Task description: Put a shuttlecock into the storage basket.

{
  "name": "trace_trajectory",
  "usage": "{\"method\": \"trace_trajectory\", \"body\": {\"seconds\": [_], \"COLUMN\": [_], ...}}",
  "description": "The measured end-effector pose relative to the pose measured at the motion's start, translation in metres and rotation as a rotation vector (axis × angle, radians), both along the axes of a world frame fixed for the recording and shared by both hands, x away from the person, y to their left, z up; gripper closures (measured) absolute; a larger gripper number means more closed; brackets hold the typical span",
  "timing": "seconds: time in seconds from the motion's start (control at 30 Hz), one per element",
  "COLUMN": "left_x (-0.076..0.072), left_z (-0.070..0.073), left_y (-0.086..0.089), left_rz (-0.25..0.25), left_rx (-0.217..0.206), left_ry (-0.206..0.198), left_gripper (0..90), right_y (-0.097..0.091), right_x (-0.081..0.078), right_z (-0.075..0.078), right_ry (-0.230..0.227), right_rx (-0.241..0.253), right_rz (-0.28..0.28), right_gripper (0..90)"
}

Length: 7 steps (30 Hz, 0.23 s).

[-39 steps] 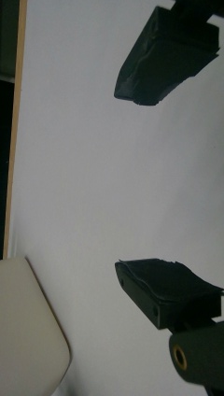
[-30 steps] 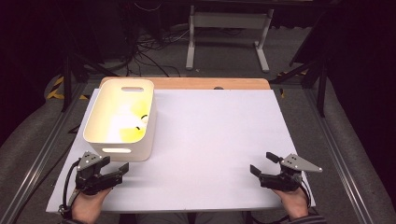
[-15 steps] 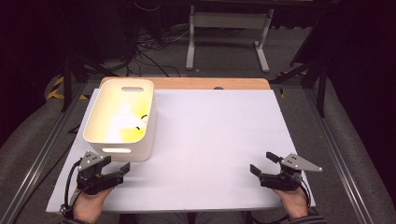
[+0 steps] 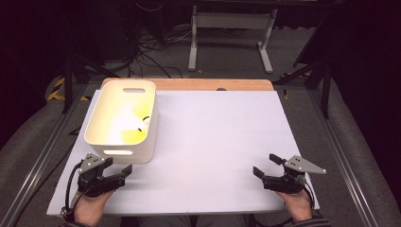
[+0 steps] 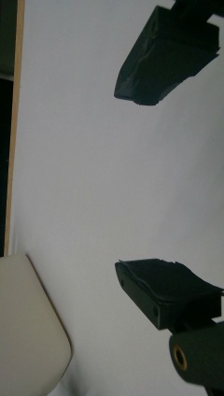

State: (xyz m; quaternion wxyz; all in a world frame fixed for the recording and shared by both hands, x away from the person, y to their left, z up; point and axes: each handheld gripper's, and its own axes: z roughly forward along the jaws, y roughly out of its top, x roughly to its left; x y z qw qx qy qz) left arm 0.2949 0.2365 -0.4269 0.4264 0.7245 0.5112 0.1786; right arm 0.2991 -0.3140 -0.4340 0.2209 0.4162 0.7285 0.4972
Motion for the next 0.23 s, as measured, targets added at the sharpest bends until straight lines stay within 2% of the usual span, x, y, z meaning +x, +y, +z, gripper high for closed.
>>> {"method": "trace_trajectory", "body": {"seconds": [0.23], "left_x": [-0.0001], "left_z": [0.0001], "left_y": [0.0003], "left_rz": [-0.002], "left_rx": [-0.001], "left_ry": [-0.003], "left_gripper": [21.5], "right_y": [0.0003], "right_x": [0.0005], "right_z": [0.0], "right_ry": [-0.004], "right_rx": [0.001], "right_rz": [0.005], "right_gripper": [14.4]}}
